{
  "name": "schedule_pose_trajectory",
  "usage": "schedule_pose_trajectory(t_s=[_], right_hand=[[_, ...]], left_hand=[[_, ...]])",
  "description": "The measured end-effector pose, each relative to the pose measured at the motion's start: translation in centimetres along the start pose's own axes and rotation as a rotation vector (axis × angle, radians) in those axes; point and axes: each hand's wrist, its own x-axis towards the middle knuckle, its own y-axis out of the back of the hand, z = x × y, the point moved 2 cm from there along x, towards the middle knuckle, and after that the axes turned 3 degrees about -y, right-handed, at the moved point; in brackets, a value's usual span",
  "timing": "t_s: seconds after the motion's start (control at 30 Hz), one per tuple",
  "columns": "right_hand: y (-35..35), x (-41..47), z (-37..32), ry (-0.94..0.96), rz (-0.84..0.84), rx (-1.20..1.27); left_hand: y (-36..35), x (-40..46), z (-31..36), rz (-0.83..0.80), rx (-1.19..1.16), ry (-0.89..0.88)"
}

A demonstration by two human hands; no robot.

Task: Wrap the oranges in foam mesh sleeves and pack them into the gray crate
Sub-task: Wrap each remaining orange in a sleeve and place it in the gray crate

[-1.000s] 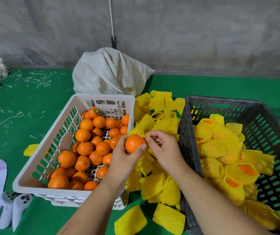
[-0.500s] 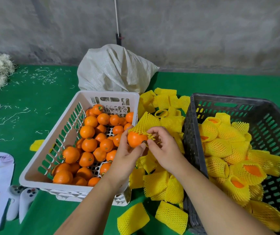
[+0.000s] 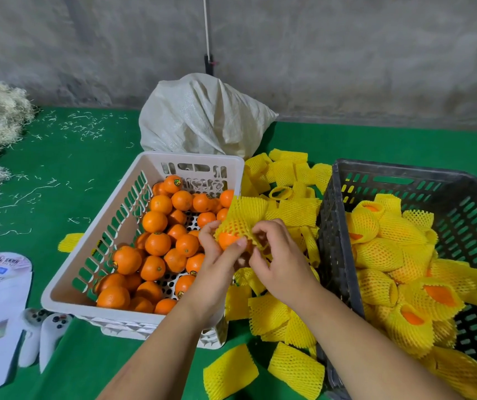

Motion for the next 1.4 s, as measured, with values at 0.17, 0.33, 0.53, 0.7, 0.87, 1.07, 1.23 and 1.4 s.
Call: schedule_pose_trajectory(t_s=[0.17,0.33,0.53,0.7,0.87,1.07,1.23,1.4], right_hand=[[0.2,0.3,0.7,-0.075,0.058,0.028],[1.1,0.4,0.3,-0.022,0.169,0.001],[1.8,0.5,-0.7,0.141,0.212,-0.105],[1.2,0.0,-0.9,0.014,0.213,0.051],[1.6,0.2,0.2,-0.106,0.133,0.102],[1.7,0.6,0.3,0.004,0.173,-0.037],[0.7,0.2,-0.6,0.106,0.153,-0.02],[0.5,0.1,0.2,-0.087,0.138,0.038]], left_hand=[[-0.3,-0.2,0.3,-0.069,0.137,-0.05],[-0.7,0.3,0.0,0.068,0.122,-0.115],[-1.9,1.4,0.0,0.137,0.207,-0.178],[-3.3,0.6,0.2,0.183,0.139,-0.219],[-3.9,-0.1,-0.4,0.031,0.017,-0.154],[-2.3,1.1,-0.1,0.159,-0.044,-0.159],[-1.4,1.8,-0.5,0.2,-0.22,-0.095],[-1.6,1.6,-0.5,0.032,-0.184,-0.083]])
